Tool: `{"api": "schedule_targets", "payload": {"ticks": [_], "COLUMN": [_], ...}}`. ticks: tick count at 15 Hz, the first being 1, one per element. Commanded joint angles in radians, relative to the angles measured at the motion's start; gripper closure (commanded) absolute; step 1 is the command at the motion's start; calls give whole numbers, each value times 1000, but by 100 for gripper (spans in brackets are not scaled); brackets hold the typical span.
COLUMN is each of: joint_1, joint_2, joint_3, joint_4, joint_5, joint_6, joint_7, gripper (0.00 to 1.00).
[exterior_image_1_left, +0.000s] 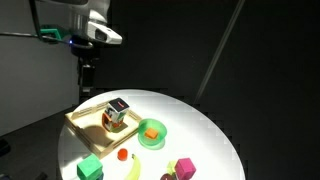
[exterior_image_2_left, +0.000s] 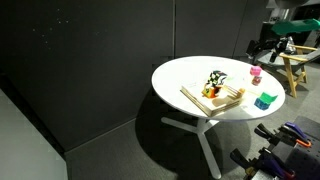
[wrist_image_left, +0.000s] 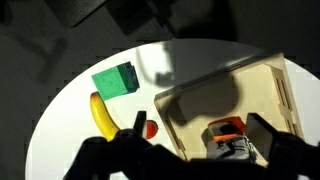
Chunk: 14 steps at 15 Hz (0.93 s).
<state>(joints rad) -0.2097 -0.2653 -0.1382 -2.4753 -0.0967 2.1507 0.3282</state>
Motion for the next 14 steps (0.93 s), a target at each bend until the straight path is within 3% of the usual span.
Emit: {"api": "schedule_targets", "payload": {"ticks": [1, 6, 14], "joint_1": [-26, -62, -67], "joint_2": [8, 66, 147], "joint_3": [-20, -34, -53], "joint_4": [-56, -129, -137], "joint_5": [-11, -27, -3], "joint_6": [89, 309, 335], "joint_7": [-19, 1, -1], "gripper": [0, 0, 0]}}
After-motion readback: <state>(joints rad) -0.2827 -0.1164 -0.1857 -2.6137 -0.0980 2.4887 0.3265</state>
